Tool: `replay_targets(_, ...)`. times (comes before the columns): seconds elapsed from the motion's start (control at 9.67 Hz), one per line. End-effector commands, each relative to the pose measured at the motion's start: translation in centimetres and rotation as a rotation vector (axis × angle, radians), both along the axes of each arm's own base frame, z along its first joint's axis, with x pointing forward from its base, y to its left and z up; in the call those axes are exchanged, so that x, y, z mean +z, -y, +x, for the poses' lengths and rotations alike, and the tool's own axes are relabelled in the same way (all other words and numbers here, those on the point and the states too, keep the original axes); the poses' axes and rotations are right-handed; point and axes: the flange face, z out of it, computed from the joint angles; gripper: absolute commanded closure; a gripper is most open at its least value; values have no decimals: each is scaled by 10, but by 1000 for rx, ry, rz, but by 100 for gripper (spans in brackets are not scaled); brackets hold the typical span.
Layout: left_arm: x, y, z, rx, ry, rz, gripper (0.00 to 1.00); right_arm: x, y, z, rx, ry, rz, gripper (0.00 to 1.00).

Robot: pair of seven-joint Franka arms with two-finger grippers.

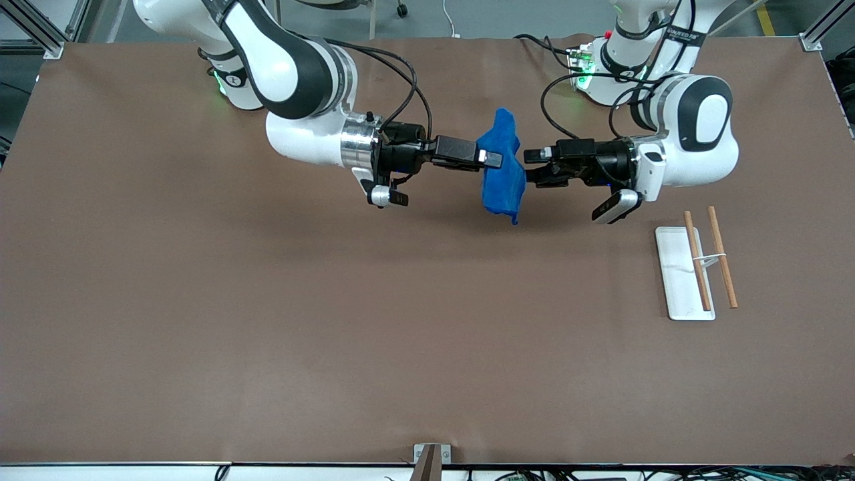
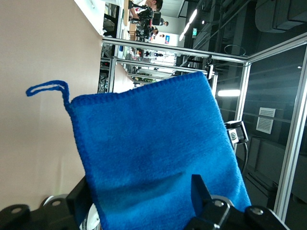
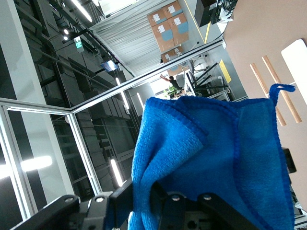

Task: Right arm passes towel to left arm to hang
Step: 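Grasp the towel with the left gripper beside the right gripper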

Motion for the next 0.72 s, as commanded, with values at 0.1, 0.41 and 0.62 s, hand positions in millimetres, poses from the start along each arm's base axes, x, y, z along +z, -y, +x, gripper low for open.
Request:
replay_targets(0.1, -34, 9, -4, 26, 8, 32, 12, 1, -3, 0, -12, 15, 7, 100)
replay_targets(0.41, -36, 9, -3, 32, 11, 29, 12, 0, -4, 0, -11, 13, 7, 100)
replay_targets(0.62, -24, 9, 4, 103, 37, -32, 14, 0, -4, 0, -11, 14, 6, 100)
